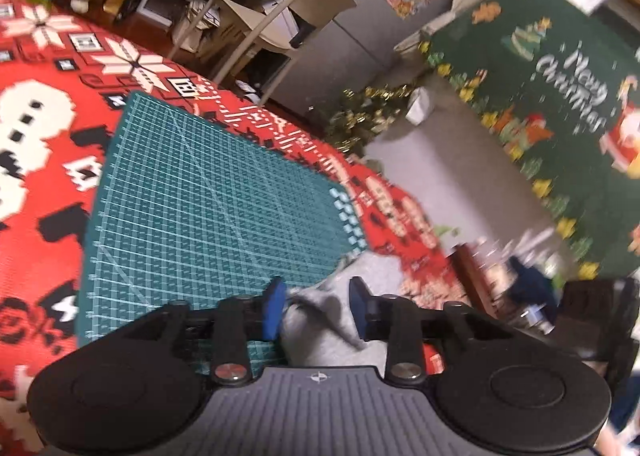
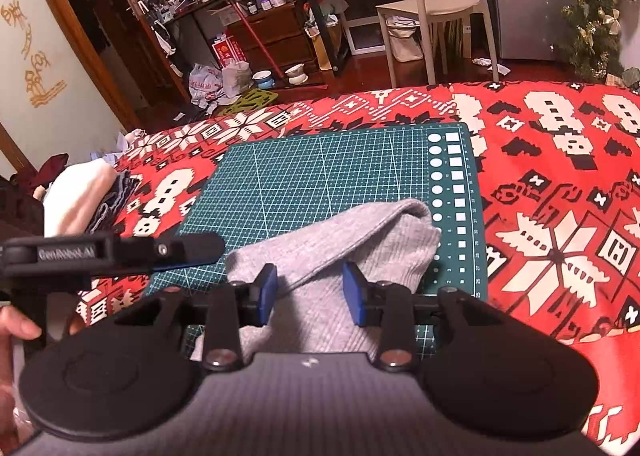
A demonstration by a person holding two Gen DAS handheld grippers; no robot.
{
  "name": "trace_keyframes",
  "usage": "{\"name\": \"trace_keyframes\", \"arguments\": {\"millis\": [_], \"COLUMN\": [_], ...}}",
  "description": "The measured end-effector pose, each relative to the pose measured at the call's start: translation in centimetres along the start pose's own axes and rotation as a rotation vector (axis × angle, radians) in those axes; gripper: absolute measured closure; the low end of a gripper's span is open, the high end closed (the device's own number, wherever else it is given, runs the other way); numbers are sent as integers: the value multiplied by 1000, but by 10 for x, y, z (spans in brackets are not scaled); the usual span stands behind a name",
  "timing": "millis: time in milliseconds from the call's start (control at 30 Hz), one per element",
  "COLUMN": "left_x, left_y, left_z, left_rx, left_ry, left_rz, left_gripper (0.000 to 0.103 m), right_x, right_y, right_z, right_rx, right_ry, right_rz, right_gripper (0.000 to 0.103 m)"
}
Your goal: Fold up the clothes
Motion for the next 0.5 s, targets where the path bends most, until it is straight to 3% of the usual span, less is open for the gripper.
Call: {"name": "trace_keyframes", "arguments": {"millis": [133,200,267,333,400,467,500], "left_x": [0,-4,-4,-3,-3,-4,-3], "left_y": [14,17,19,19,18,17,16], "left_z": [3,6,8,8,7,7,7], "left_rx": [40,43,45,48,48,49,52], "left_ry": [16,6,3,5,10,15,15], "left_rz": [28,45,47,43,38,32,29], "left_gripper": [71,82,82,83,88,90,91], "right_x": [7,12,16,17,11,7,6], "right_y": [-13,-21,-29,-28,-20,-9,-4], "right_z": [-9,-15,-21,-40,-58,-69,-74], "right_rx": [-35,-57,-79,-106,-96,-51,-28], "right_ry": [24,39,56,137,230,311,351], "right_rz": [-47,-76,-105,-99,-62,-48,-40], "right_gripper": [63,63,62,51,49,51,66]}}
Point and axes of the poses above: each gripper's, at about its wrist camera, not at the fingertips, and y roughly the way its jaws point, z to its left, x to its top, the point moved 6 cm from there along y, roughly the way its jaws point, and after that the axes turned 4 degrees about -x, right-handed, at the moved point
